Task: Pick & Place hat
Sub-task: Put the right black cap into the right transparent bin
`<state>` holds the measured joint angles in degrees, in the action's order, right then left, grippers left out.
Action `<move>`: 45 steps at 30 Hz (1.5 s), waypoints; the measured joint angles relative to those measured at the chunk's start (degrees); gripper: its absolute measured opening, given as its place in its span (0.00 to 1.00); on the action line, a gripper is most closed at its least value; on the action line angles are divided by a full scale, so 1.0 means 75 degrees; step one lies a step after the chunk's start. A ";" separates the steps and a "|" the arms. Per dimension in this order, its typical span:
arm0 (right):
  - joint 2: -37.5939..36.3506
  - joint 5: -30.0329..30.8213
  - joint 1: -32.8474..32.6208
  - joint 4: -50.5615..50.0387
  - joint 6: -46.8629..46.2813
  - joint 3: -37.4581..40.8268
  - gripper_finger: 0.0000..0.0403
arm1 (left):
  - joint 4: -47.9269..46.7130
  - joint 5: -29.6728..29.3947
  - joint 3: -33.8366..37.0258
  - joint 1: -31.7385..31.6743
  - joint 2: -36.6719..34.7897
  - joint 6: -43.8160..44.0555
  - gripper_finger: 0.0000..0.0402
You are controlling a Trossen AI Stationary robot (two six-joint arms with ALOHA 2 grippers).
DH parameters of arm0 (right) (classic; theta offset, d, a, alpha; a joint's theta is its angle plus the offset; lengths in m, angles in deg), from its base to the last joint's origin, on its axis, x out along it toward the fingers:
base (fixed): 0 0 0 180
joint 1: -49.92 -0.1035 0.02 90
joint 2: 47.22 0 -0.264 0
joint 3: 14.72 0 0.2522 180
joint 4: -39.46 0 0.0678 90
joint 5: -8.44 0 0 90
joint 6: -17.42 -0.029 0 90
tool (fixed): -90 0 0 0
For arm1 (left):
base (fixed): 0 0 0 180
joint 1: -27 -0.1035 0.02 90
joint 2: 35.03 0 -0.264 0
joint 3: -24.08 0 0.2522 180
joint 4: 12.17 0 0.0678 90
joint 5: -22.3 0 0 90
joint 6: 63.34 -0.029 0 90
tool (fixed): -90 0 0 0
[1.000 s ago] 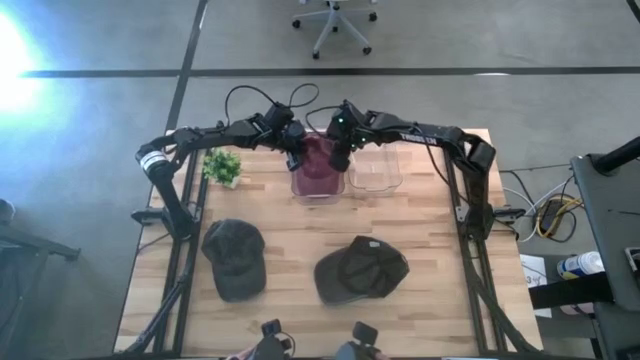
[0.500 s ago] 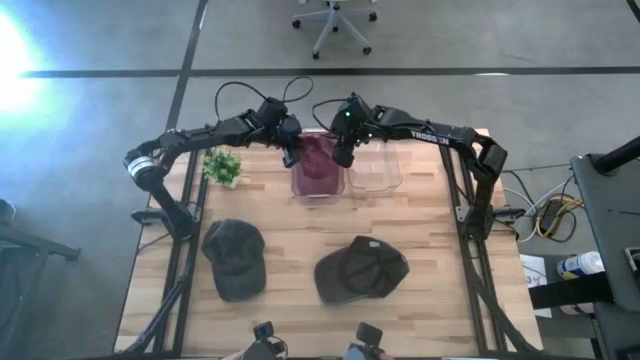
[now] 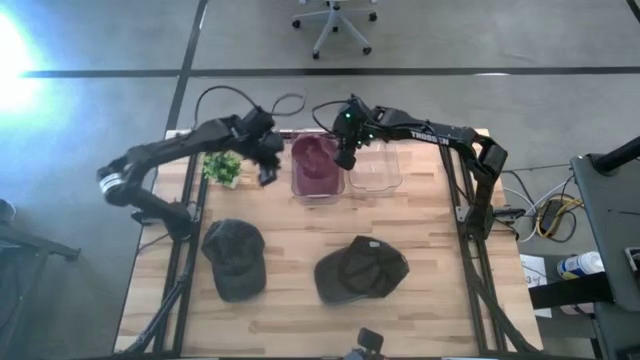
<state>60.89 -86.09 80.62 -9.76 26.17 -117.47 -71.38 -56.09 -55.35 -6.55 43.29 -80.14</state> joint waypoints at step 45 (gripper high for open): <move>-0.1181 0.0485 -0.7851 -0.1484 -0.2889 0.1944 0.32 | 0.3253 -0.0740 0.1902 0.4722 0.0443 -0.0573 0.23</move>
<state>52.04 -82.45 21.74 -20.89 4.50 -102.89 -46.98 -61.64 -41.08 28.87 46.62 -84.44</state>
